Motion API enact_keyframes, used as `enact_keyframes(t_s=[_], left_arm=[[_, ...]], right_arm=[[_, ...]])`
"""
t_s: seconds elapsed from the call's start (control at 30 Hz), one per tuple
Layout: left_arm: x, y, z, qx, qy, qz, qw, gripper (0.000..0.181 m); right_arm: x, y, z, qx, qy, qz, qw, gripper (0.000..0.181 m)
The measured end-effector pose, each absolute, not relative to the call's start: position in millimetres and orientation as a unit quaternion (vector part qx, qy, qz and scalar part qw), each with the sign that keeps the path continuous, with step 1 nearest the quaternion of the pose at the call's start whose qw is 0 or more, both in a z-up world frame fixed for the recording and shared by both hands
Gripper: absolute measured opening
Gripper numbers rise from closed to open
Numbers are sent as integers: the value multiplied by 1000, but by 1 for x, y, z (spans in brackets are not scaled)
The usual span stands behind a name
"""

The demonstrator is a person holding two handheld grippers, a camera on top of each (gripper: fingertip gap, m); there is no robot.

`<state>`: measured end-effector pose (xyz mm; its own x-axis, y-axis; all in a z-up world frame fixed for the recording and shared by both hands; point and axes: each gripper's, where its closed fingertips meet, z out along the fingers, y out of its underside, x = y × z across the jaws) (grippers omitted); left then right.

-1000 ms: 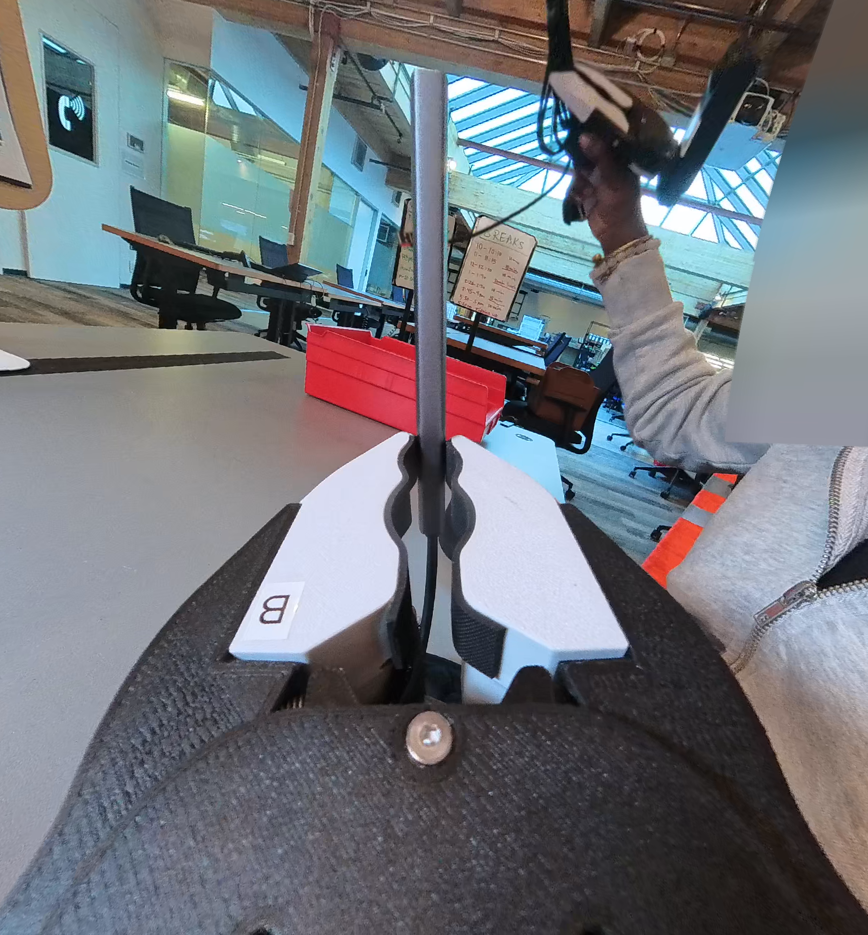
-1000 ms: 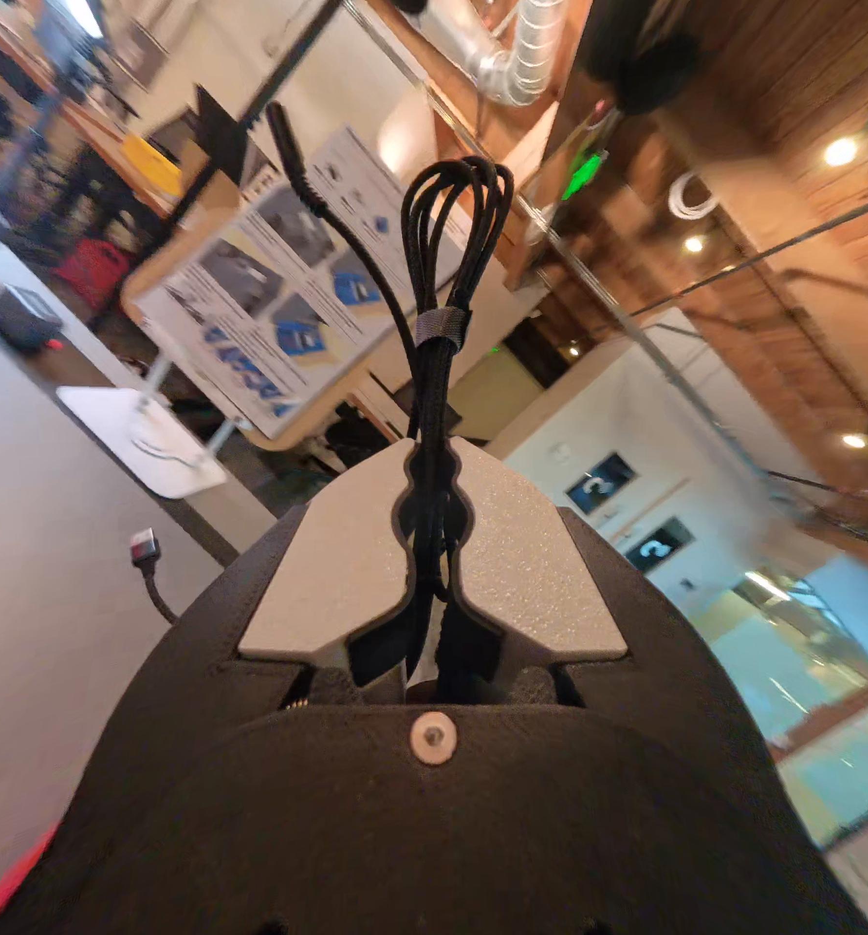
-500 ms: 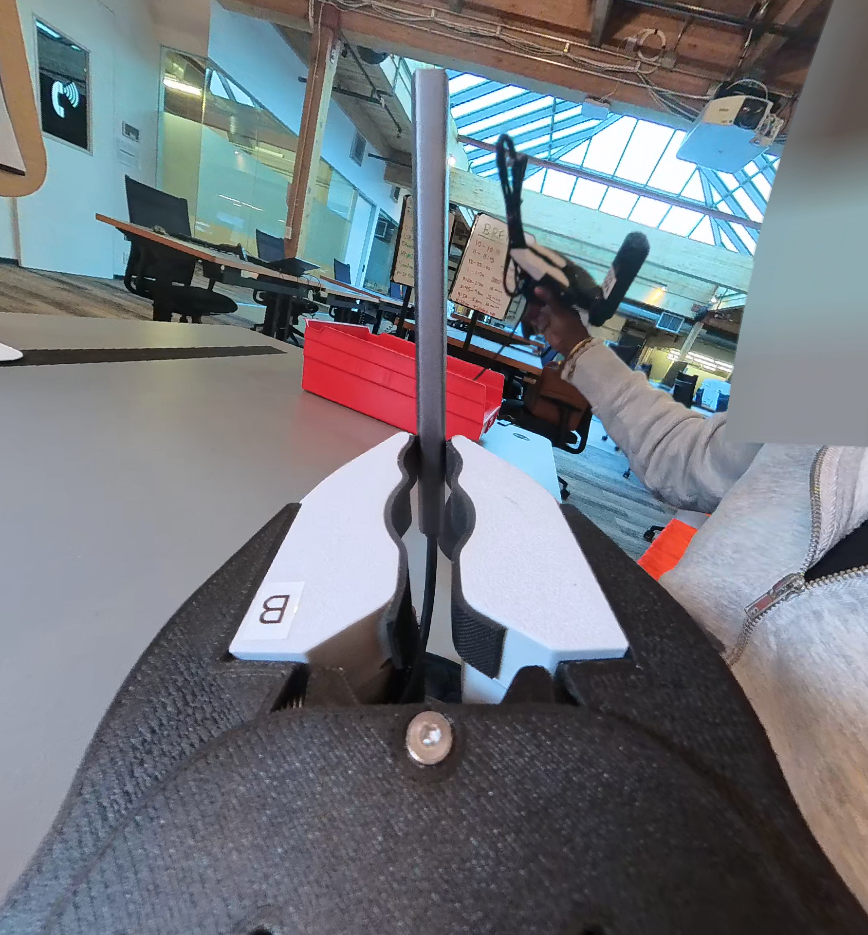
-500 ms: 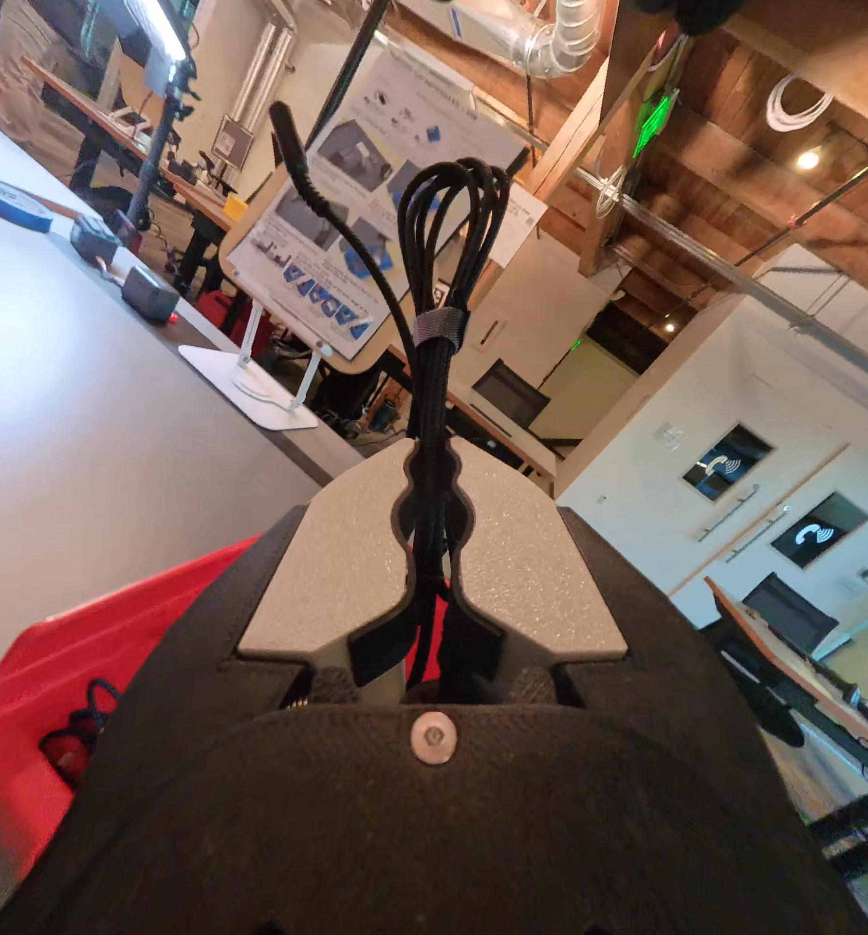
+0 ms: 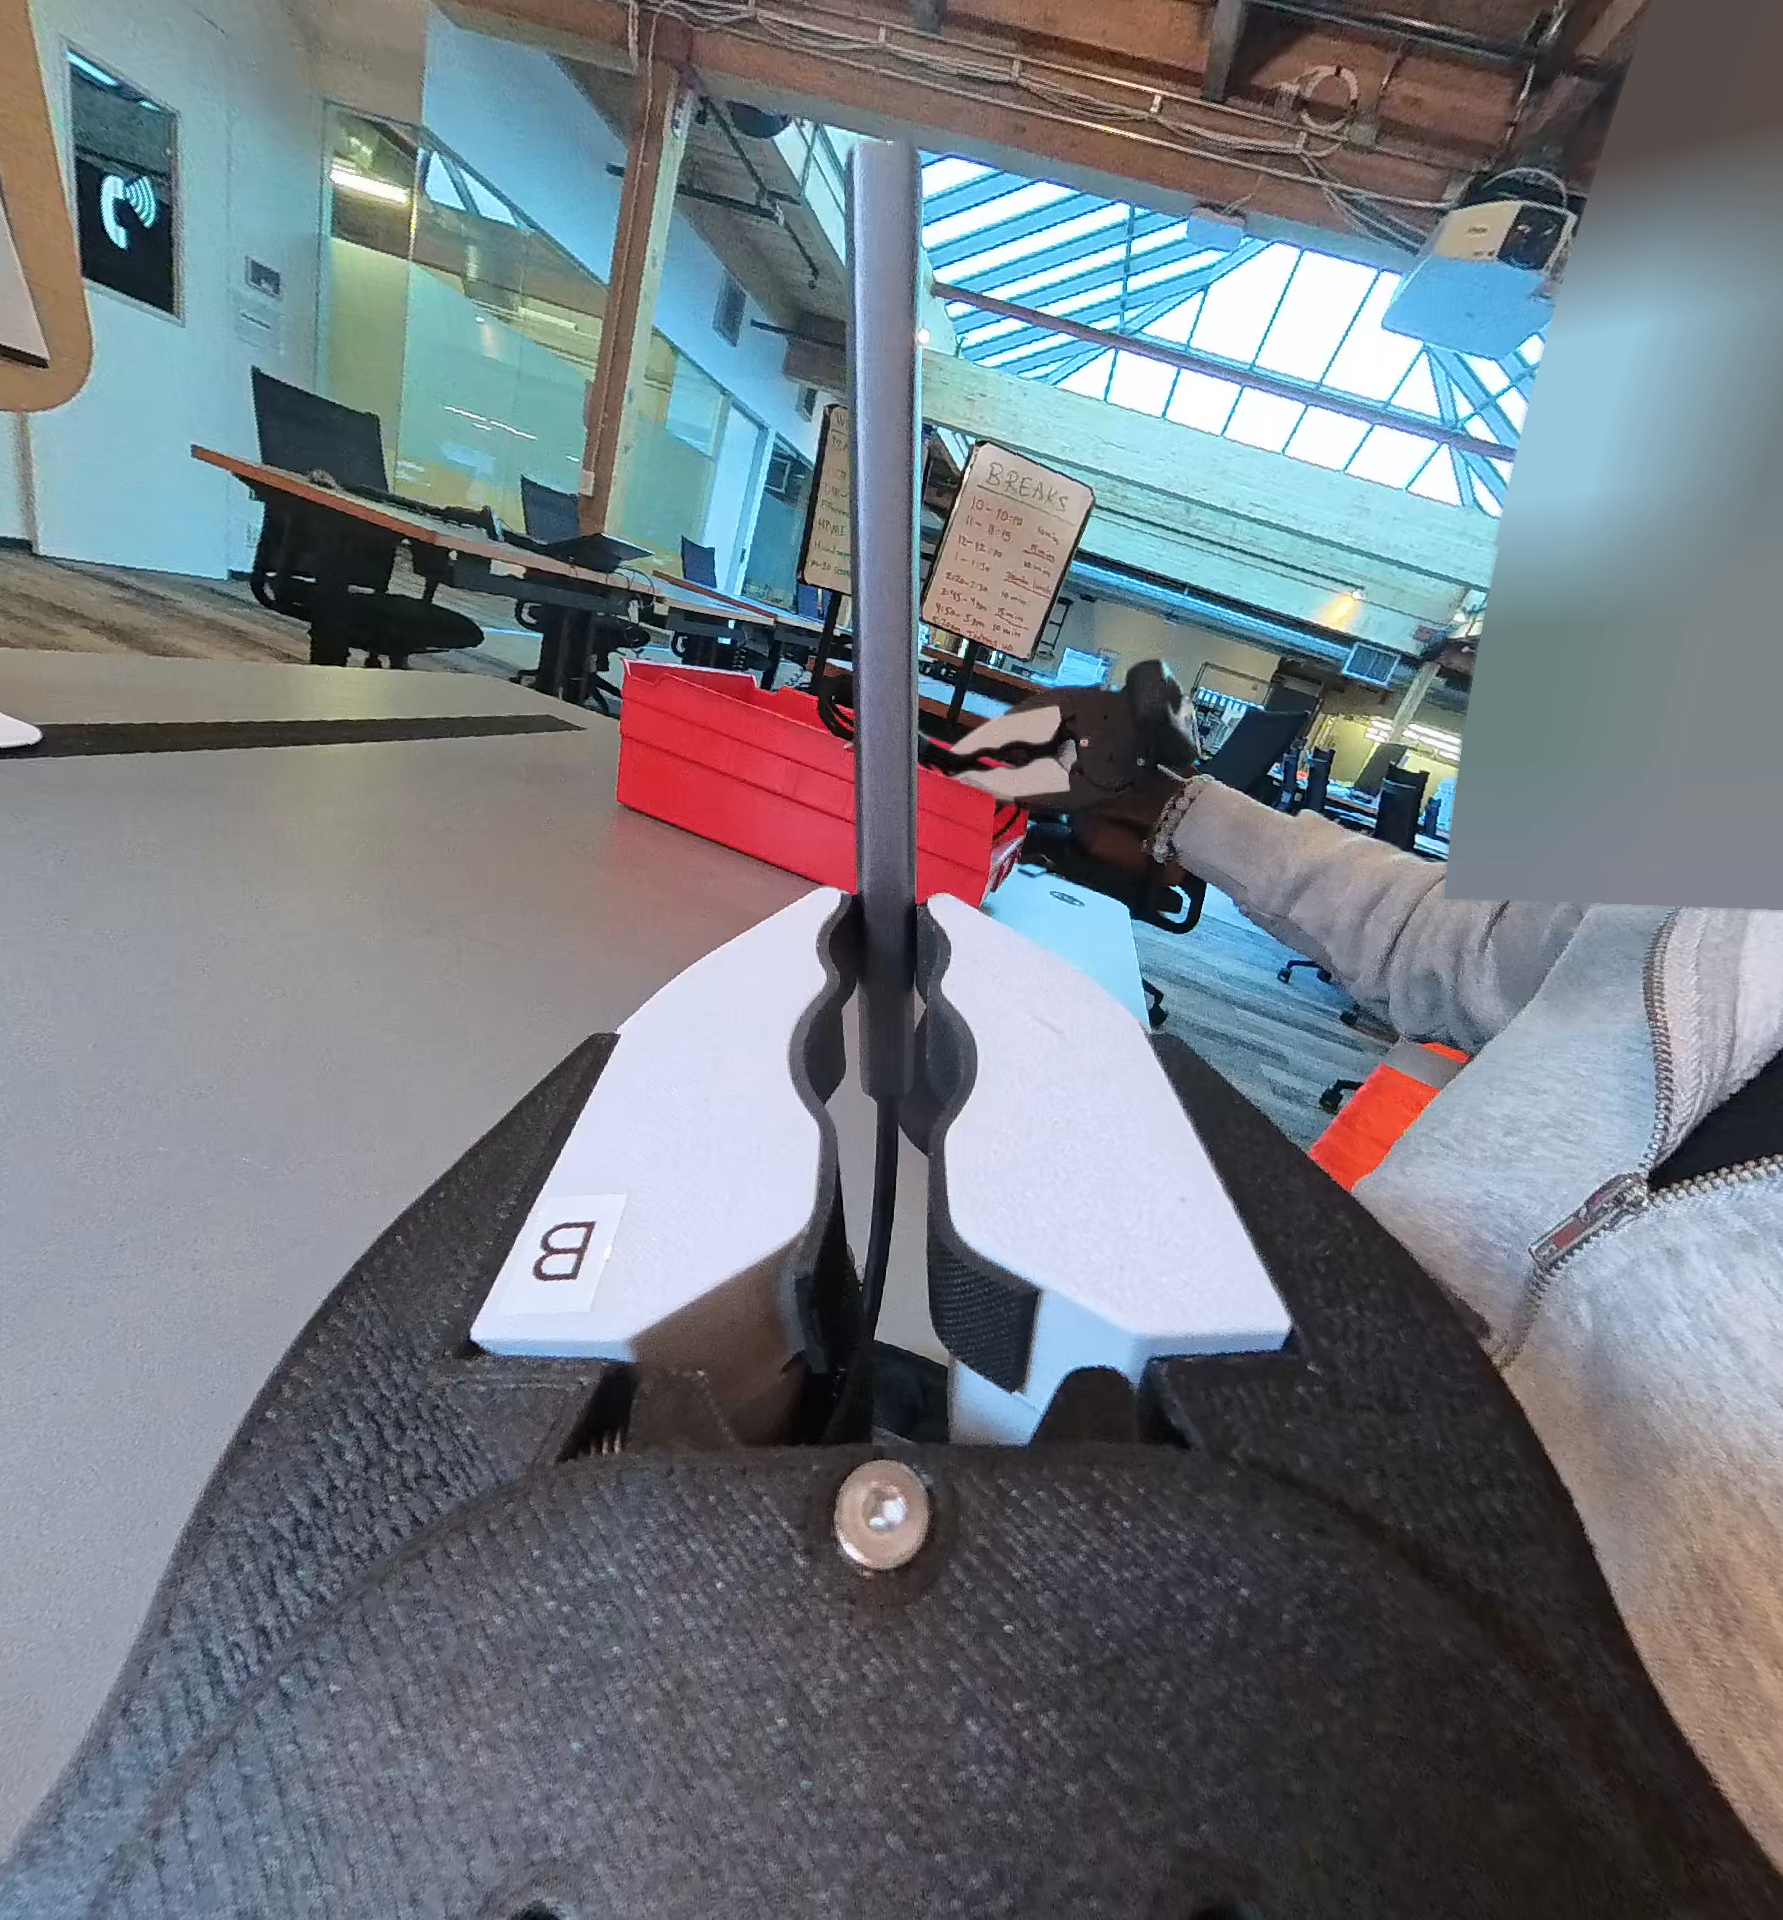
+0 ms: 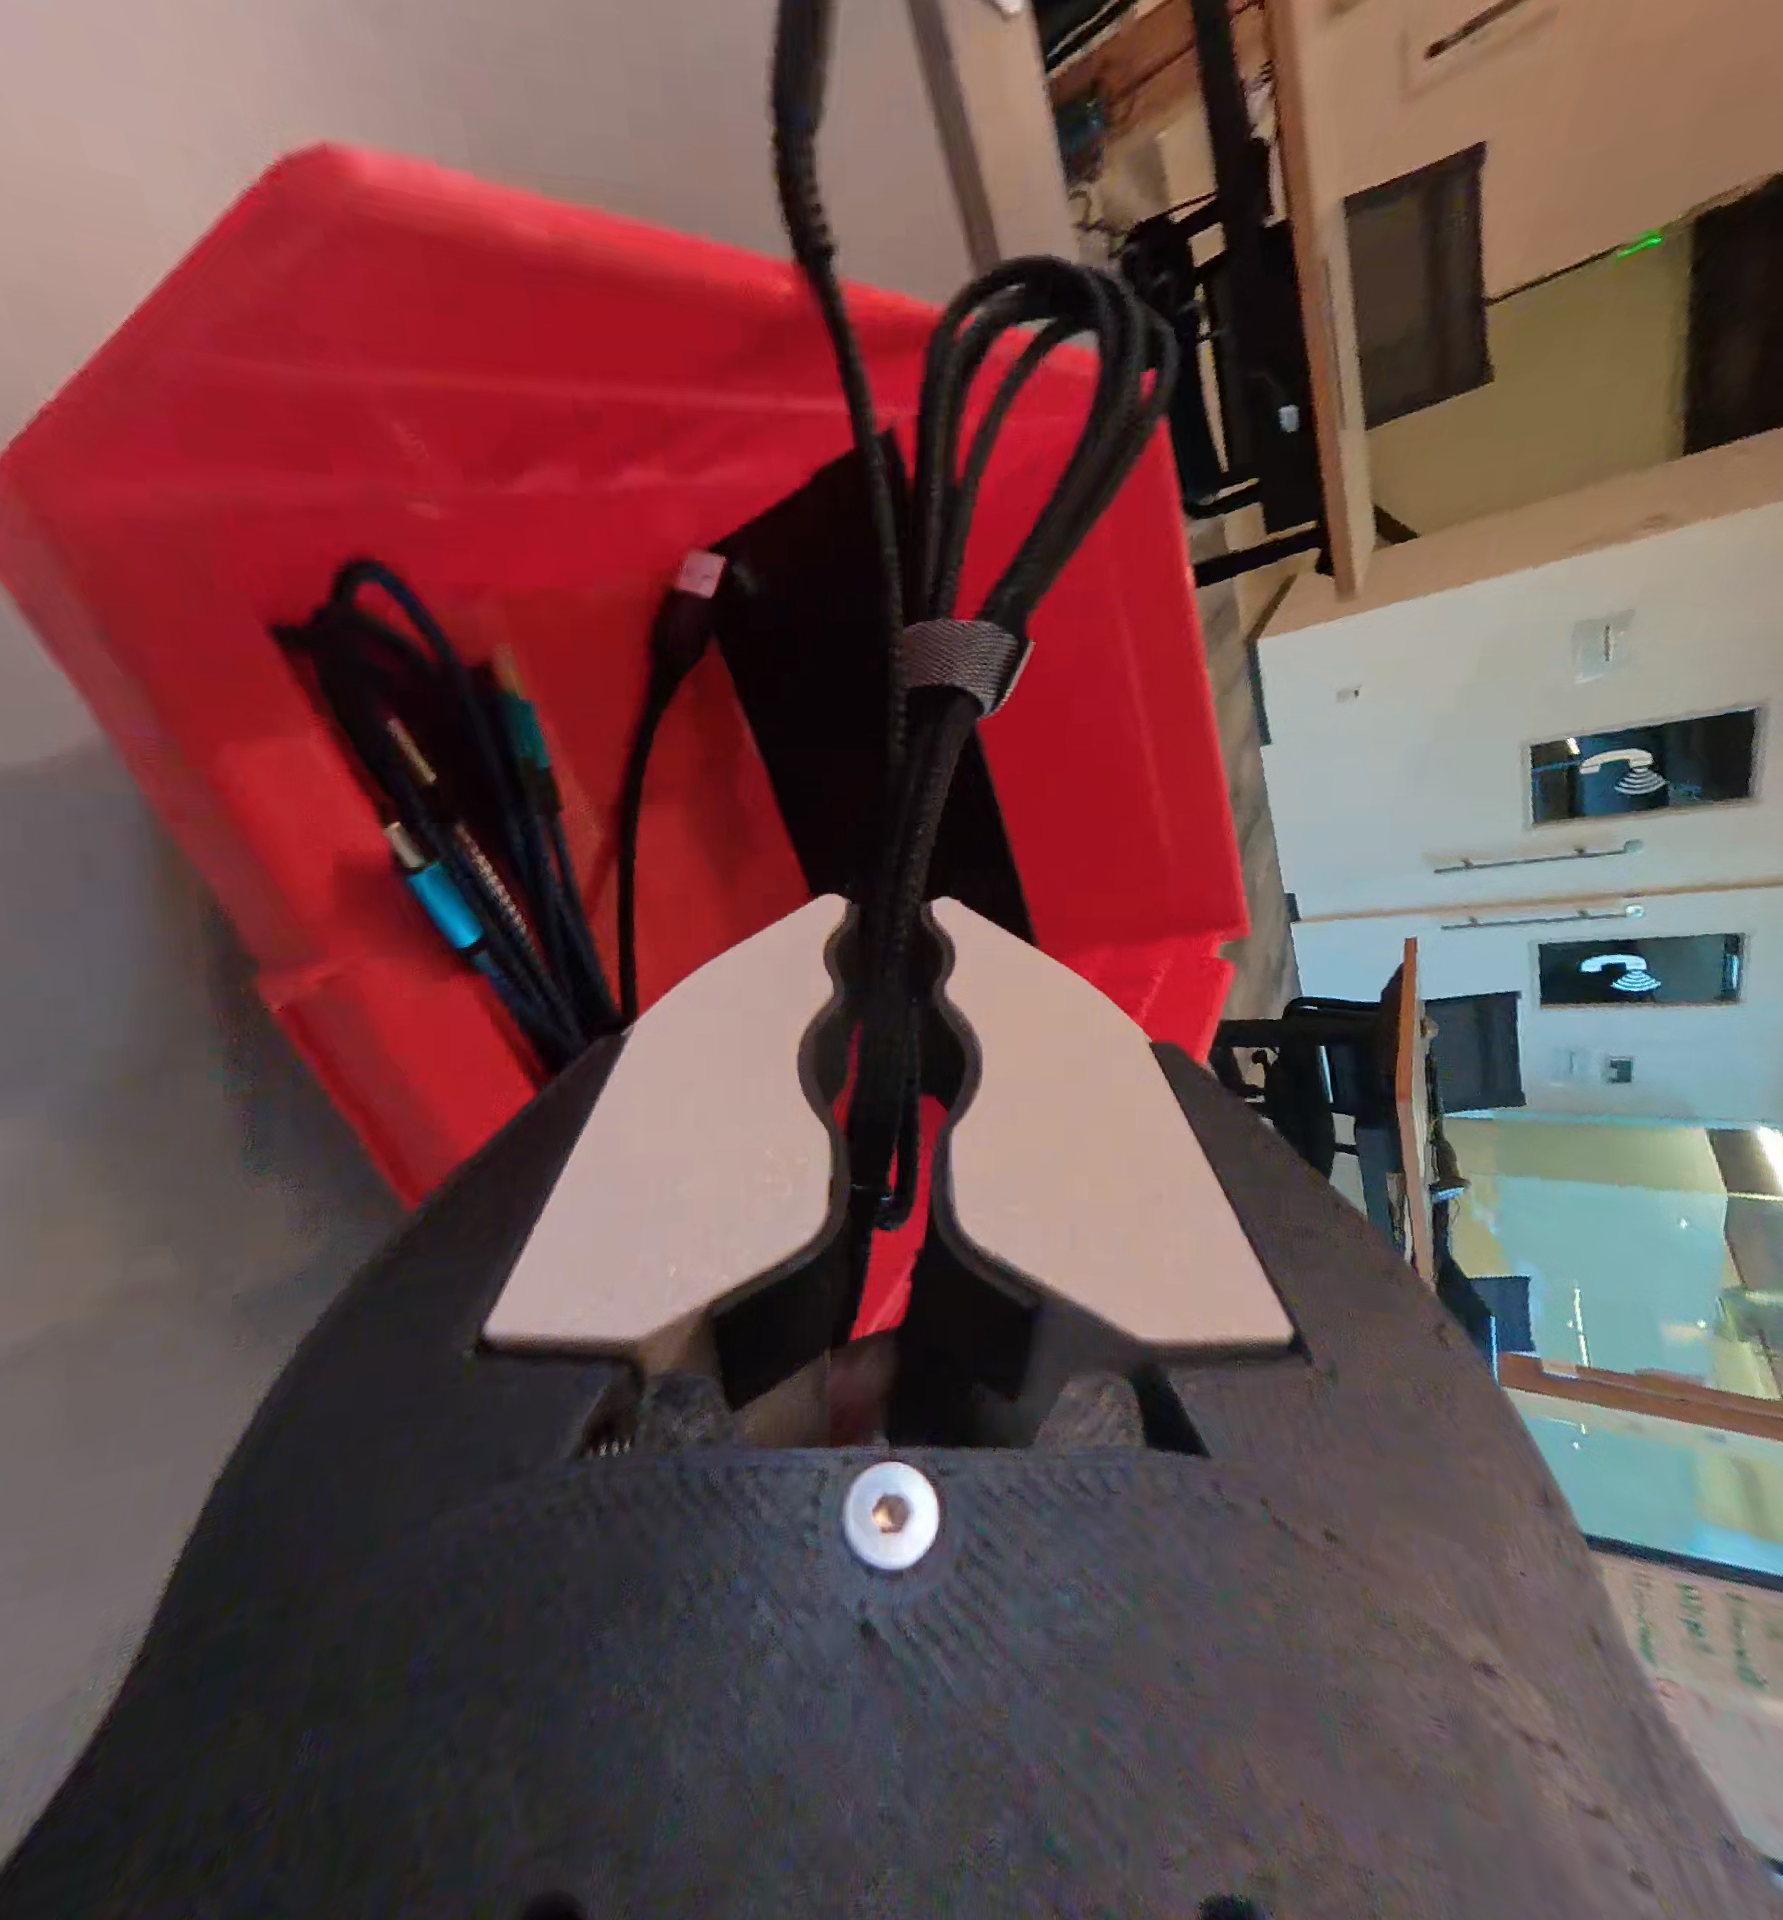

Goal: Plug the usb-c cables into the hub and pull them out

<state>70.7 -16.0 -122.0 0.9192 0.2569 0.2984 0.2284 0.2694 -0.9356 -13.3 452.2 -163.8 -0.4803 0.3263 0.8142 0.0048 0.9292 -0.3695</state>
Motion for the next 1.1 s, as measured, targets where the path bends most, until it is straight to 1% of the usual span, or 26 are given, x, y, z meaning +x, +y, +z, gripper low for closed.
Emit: enact_keyframes(t_s=[0.27, 0.3, 0.4, 0.47, 0.53, 0.63, 0.7, 0.8, 0.83, 0.87, 1.0, 1.07, 1.1], left_arm=[[71, -16, -122, -605, -201, 7, 770, 10], [71, -15, -122, -606, -200, 7, 770, 10], [71, -15, -122, -606, -198, 9, 770, 10], [72, -15, -122, -606, -197, 9, 770, 10], [72, -15, -122, -607, -196, 10, 770, 10], [72, -15, -122, -607, -197, 8, 770, 10], [72, -15, -122, -606, -196, 7, 771, 10], [72, -15, -122, -606, -195, 6, 771, 10], [72, -15, -122, -606, -195, 6, 771, 10], [72, -15, -122, -606, -195, 5, 771, 10], [72, -15, -121, -605, -196, 4, 771, 10], [72, -15, -121, -605, -195, 4, 772, 10], [72, -15, -121, -605, -195, 5, 772, 10]], right_arm=[[-11, 460, -163, -78, -870, 114, 474, 11], [-10, 464, -169, -84, -881, 100, 454, 10], [-2, 488, -214, -179, -934, 29, 308, 9], [-2, 500, -236, -190, -950, -24, 245, 8], [-7, 496, -239, -211, -955, 2, 209, 8], [-6, 477, -241, -292, -945, 95, 113, 8], [-6, 471, -242, -326, -937, 103, 78, 8], [-6, 468, -241, -343, -934, 70, 71, 11], [-7, 466, -240, -342, -935, 62, 75, 18], [-7, 463, -237, -341, -935, 62, 76, 32], [-12, 447, -208, -340, -929, 90, 117, 54], [-17, 438, -187, -338, -922, 114, 151, 58], [-21, 433, -176, -337, -916, 129, 174, 55]])
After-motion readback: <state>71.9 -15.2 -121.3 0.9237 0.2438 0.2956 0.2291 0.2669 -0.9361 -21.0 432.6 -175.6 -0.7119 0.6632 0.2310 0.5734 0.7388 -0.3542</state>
